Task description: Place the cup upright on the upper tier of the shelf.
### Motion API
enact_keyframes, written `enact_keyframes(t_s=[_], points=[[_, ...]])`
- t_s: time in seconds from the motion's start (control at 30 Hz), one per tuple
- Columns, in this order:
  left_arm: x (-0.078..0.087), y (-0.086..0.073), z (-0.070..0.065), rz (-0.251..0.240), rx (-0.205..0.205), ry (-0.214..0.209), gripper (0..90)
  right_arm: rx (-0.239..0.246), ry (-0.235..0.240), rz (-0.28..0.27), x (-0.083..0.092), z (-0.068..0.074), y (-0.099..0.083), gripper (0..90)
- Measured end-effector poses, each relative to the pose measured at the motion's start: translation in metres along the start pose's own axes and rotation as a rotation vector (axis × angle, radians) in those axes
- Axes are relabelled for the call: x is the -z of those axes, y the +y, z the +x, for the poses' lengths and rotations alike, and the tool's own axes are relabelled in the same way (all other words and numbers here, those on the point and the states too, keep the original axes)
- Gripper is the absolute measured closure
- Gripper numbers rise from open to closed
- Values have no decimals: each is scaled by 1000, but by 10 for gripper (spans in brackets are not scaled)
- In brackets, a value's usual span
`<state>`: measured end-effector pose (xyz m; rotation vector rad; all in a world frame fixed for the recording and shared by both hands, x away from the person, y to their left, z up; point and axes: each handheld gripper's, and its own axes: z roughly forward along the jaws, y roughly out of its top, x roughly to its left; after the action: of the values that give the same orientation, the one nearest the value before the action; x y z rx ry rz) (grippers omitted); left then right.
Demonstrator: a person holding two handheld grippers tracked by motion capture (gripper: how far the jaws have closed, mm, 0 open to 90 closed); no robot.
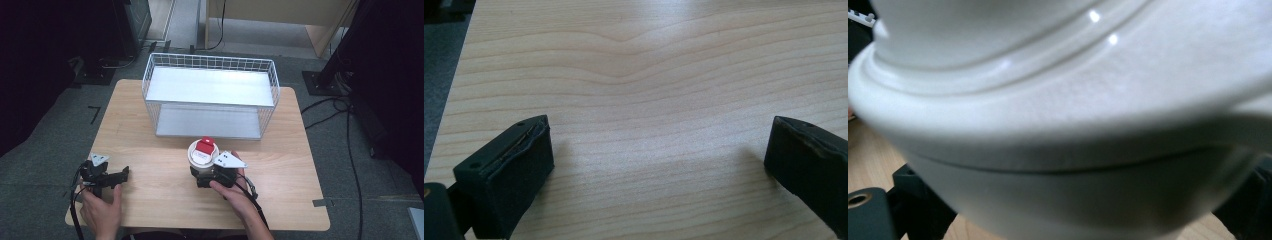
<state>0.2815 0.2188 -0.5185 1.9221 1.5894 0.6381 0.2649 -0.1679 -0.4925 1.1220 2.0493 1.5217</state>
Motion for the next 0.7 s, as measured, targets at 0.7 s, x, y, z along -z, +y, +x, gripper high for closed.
enact_keyframes(t_s=[0.7], points=[[0, 0, 0, 0, 0, 0, 0, 19, 9, -93, 3, 2, -3, 84]])
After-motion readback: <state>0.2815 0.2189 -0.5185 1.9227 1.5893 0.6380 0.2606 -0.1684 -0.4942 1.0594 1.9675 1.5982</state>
